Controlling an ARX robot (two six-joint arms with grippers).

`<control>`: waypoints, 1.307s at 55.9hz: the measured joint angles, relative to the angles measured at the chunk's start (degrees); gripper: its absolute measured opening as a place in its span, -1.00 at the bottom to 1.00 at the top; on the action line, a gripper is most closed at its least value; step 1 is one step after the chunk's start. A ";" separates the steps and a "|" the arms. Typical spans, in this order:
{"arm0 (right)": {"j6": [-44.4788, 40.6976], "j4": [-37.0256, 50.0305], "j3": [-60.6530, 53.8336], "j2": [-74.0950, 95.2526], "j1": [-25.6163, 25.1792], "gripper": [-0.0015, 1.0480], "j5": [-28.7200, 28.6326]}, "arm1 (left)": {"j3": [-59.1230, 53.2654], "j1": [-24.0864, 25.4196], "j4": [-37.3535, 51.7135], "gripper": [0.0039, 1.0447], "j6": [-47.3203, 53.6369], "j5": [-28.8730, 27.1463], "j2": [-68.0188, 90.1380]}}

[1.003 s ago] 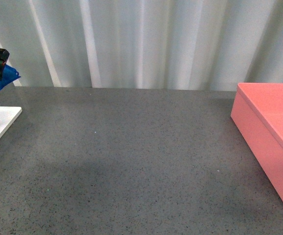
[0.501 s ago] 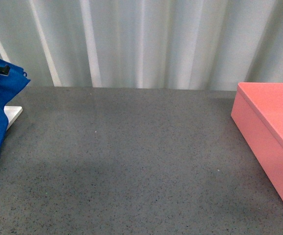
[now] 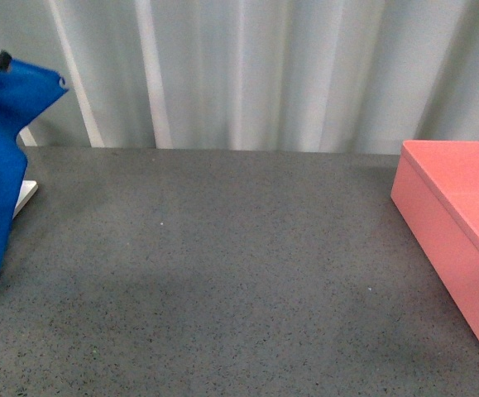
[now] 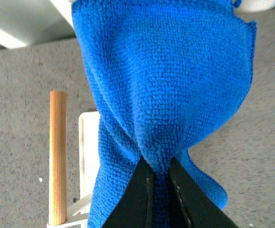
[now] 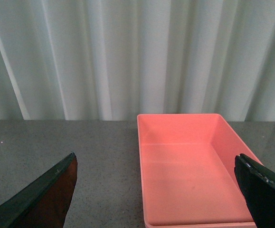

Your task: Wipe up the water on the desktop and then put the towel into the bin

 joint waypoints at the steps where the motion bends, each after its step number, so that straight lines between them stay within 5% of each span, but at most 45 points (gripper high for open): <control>1: 0.00 0.00 0.00 0.00 0.00 0.87 0.00 | -0.02 -0.20 -0.13 -0.93 0.02 0.66 -0.90; 21: 0.00 0.00 0.00 0.00 0.00 0.87 0.00 | -3.58 -8.09 -2.25 -0.93 -2.10 13.79 -17.66; 42: 0.00 0.00 0.00 0.00 0.00 0.87 0.00 | -13.25 -26.60 2.69 -0.93 -10.19 24.61 -27.74; 53: 0.00 0.00 0.00 0.00 0.00 0.87 0.00 | -18.12 -33.16 8.63 -0.93 -13.86 25.70 -28.50; 58: -8.85 -4.33 2.43 6.71 -6.12 0.87 -18.82 | -20.39 -34.36 12.20 -0.93 -15.85 26.71 -28.15; 64: -18.43 2.56 6.88 21.35 -10.73 0.87 -37.86 | -22.60 -35.01 15.96 -0.93 -18.05 28.41 -27.89; 73: -16.61 14.19 15.93 37.59 -10.80 0.87 -46.31 | -24.81 -34.40 19.87 -0.93 -21.75 31.21 -27.71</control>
